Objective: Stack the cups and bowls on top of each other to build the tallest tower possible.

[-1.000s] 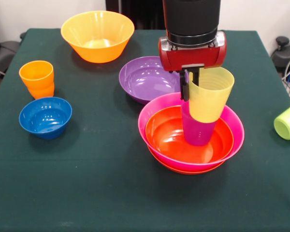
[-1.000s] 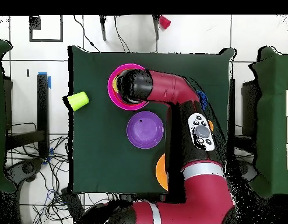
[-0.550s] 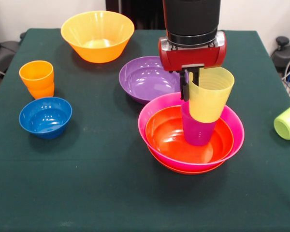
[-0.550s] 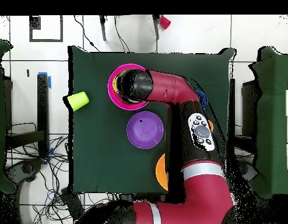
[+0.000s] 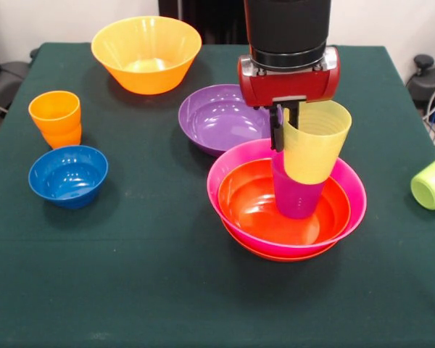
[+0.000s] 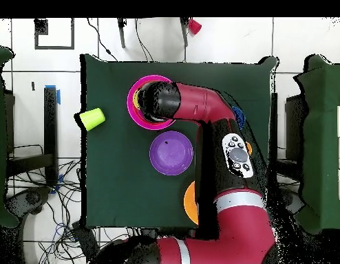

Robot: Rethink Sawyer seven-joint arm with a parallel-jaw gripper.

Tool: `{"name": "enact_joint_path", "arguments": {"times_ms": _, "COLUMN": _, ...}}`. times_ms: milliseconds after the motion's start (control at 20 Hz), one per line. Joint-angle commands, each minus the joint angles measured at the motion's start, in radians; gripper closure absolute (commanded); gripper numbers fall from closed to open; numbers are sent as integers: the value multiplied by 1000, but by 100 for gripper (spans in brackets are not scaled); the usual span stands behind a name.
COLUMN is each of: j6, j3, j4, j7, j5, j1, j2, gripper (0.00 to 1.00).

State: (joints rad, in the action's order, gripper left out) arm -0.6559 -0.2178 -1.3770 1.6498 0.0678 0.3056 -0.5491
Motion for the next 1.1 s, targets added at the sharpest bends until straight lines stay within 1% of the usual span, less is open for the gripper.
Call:
{"name": "enact_joint_path", "arguments": {"times_ms": 50, "j6": -105, "j3": -40, "j4": 8, "j7": -28, "j5": 48, "j1": -11, "j2": -6, "gripper": 100}}
{"name": "enact_joint_path", "arguments": {"times_ms": 550, "j6": -167, "j3": -21, "j4": 12, "j7": -19, "j5": 50, "j1": -23, "j2": -23, "gripper": 100}}
{"name": "enact_joint_path", "arguments": {"times_ms": 1100, "j6": -199, "j3": -15, "j4": 51, "j7": 6, "j5": 51, "j1": -43, "j2": -18, "gripper": 100}}
